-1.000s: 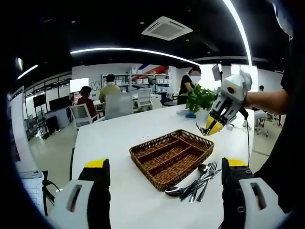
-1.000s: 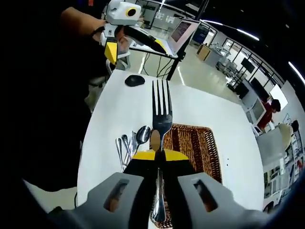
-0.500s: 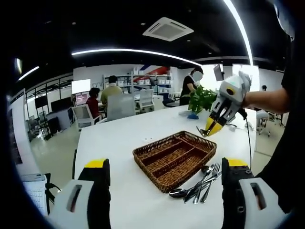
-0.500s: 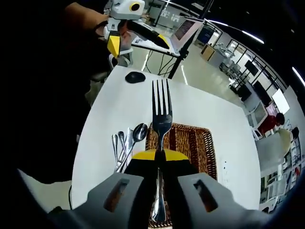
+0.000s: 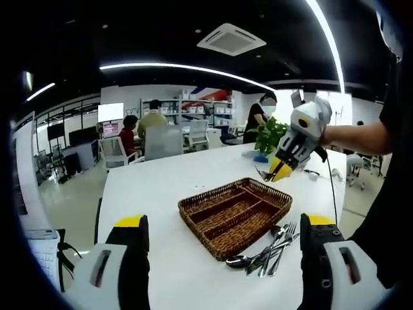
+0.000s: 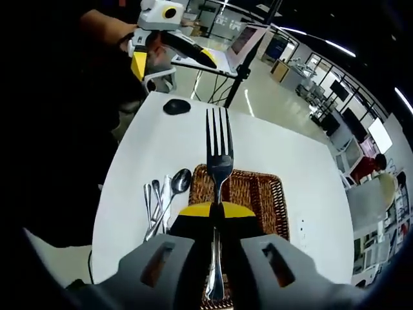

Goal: Arrange the knives, forks, and spoons in their matching storage slots by inserting each utensil handle-first until every utensil is classified and aligned in the correct compartment

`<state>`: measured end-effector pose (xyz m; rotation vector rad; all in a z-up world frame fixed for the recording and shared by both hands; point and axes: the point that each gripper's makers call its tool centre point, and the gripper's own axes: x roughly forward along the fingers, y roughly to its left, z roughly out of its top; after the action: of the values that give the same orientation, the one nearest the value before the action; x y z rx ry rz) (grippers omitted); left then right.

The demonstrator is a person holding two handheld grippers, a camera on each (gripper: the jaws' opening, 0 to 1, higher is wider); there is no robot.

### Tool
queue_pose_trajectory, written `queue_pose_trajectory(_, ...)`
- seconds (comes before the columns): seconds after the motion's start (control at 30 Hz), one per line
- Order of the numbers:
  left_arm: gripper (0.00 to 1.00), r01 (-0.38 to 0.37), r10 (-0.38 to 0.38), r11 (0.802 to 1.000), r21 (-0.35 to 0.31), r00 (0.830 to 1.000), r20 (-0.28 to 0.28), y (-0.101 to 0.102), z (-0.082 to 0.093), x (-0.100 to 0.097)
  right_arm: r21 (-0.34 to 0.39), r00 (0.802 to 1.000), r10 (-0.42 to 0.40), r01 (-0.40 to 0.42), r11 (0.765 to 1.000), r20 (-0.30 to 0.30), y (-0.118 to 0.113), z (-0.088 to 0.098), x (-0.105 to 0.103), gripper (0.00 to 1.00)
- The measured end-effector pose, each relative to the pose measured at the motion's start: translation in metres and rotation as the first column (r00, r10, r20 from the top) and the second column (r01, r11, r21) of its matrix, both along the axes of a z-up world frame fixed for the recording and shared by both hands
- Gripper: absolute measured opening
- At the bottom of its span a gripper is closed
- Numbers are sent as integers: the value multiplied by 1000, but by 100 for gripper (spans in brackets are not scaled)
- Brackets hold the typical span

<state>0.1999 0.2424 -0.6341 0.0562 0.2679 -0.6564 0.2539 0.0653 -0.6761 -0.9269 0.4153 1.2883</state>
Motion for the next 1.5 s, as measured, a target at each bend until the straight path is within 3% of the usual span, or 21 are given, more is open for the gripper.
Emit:
queue_pose_trajectory(0.3,100,2,-2,1000,17,1000,-3,1,-1,0,-12,1000,3,-3,1000,10,3,4,17,1)
queue_pose_trajectory(0.37,100,2,-1,1000,17,1000,-4,2,-1,1,14,1000,3,-3,1000,-4,6,7,20,1)
queue_pose_trajectory(0.93,100,-3,3,1000,16,1000,-1,10,-4,7,-25,1000,-13,14,1000,3,0,1,52,1)
queue_pose_trajectory(1.5,100,7,-7,1000,25,1000,-4,14,-7,2,-80,1000,-15,16,997,17,-1,-13,98,1)
